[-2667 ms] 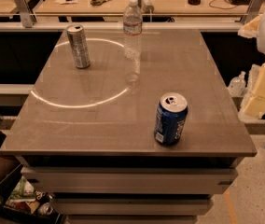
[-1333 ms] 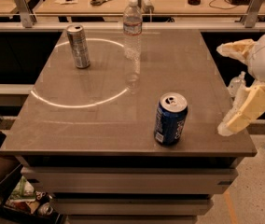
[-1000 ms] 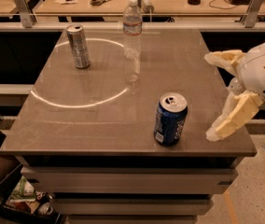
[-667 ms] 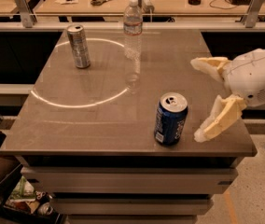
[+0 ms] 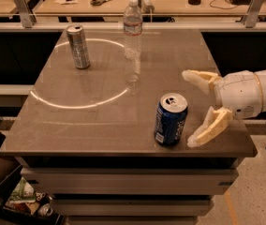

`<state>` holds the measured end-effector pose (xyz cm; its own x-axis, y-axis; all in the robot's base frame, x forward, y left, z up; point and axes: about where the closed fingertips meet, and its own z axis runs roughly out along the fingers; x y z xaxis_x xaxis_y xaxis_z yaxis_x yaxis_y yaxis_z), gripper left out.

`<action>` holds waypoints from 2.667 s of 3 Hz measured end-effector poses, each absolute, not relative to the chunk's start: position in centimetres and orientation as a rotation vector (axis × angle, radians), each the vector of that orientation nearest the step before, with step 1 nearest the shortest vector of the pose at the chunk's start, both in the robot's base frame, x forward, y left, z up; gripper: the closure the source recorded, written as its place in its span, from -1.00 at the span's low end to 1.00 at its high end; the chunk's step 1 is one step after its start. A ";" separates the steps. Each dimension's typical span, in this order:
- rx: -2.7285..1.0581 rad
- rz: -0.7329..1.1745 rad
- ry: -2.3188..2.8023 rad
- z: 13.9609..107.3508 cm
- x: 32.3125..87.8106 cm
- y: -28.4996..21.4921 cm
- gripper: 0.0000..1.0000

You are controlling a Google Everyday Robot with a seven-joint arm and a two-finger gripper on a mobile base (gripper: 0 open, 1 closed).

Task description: Move pepsi can near water bottle

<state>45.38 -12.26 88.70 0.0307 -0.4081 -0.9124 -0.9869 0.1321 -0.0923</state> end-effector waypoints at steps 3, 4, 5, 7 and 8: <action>-1.315 0.944 1.383 88.5 43.1 -13.3 -1.00; -1.334 0.938 1.375 89.7 42.7 -12.2 -1.00; -1.347 0.947 1.364 90.3 42.5 -10.9 -1.00; -1.334 1.027 1.383 87.9 43.4 -8.9 -1.00; -1.339 1.027 1.380 88.0 43.3 -8.7 -0.66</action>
Offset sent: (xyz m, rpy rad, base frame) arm -0.0280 -0.0234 -0.0095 0.2344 -0.0146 0.0317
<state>43.34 -8.69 88.01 0.0209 -0.2248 -0.9742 -0.9977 0.0578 -0.0347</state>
